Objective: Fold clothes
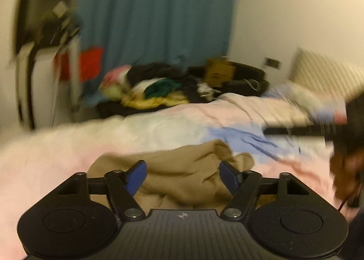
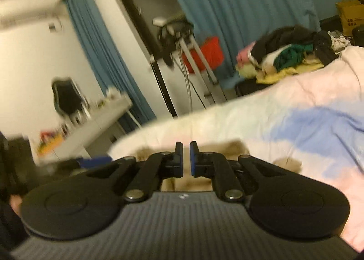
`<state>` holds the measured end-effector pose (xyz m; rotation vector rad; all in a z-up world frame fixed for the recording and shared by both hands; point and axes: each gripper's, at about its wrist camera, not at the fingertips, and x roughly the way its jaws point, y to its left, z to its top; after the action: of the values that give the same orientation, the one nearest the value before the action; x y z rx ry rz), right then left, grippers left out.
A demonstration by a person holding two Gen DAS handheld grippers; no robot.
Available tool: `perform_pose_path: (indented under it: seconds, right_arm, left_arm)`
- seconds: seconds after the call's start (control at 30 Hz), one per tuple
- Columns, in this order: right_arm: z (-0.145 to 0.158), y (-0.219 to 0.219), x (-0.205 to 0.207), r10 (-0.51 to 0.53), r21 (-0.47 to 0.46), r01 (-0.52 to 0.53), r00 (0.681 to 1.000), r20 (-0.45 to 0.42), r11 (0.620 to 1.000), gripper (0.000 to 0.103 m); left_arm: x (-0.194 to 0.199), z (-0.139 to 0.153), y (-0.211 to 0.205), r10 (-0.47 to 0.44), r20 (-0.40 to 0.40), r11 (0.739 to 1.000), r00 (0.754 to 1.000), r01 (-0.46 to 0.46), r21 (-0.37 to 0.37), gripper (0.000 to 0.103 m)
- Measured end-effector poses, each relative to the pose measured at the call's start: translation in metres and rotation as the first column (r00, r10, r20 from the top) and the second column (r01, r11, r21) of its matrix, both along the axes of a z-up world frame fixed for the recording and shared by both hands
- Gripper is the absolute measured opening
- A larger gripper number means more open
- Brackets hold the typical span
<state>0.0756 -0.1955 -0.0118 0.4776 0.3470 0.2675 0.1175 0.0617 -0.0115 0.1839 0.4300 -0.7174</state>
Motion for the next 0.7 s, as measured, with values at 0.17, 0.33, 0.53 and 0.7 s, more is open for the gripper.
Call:
perform_pose_path:
  seconds: [0.17, 0.33, 0.53, 0.7]
  right_arm:
    - [-0.001, -0.008, 0.001, -0.045, 0.016, 0.045, 0.999, -0.013, 0.999, 0.007]
    - [-0.017, -0.015, 0.009, -0.138, -0.051, 0.134, 0.986, -0.091, 0.990, 0.010]
    - [-0.036, -0.030, 0.018, -0.274, -0.133, 0.255, 0.950, -0.150, 0.958, 0.042]
    - [-0.054, -0.048, 0.015, -0.302, -0.027, 0.303, 0.932, -0.202, 0.953, 0.077]
  left_arm:
    - [-0.024, -0.032, -0.060, -0.187, 0.179, 0.961, 0.966, 0.142, 0.236, 0.085]
    - [-0.011, -0.074, -0.091, -0.289, 0.080, 0.895, 0.954, 0.239, 0.378, 0.069]
    - [0.012, -0.071, -0.083, -0.193, 0.010, 0.940, 0.981, 0.182, 0.287, 0.014]
    - [0.026, -0.015, -0.030, -0.052, -0.006, 0.998, 0.999, 0.051, -0.048, 0.009]
